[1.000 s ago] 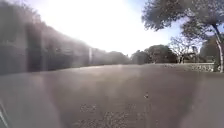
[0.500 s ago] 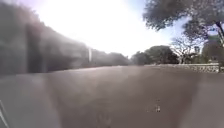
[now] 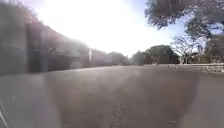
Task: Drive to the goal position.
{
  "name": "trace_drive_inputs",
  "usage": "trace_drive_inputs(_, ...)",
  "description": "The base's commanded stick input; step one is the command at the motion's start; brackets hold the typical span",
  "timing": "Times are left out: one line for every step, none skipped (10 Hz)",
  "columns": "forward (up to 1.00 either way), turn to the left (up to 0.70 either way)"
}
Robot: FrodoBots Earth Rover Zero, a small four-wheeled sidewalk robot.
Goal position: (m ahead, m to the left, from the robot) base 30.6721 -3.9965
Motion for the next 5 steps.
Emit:
trace_drive_inputs(1.0,0.0)
trace_drive_inputs(1.0,0.0)
trace_drive_inputs(1.0,0.0)
trace_drive_inputs(1.0,0.0)
trace_drive_inputs(1.0,0.0)
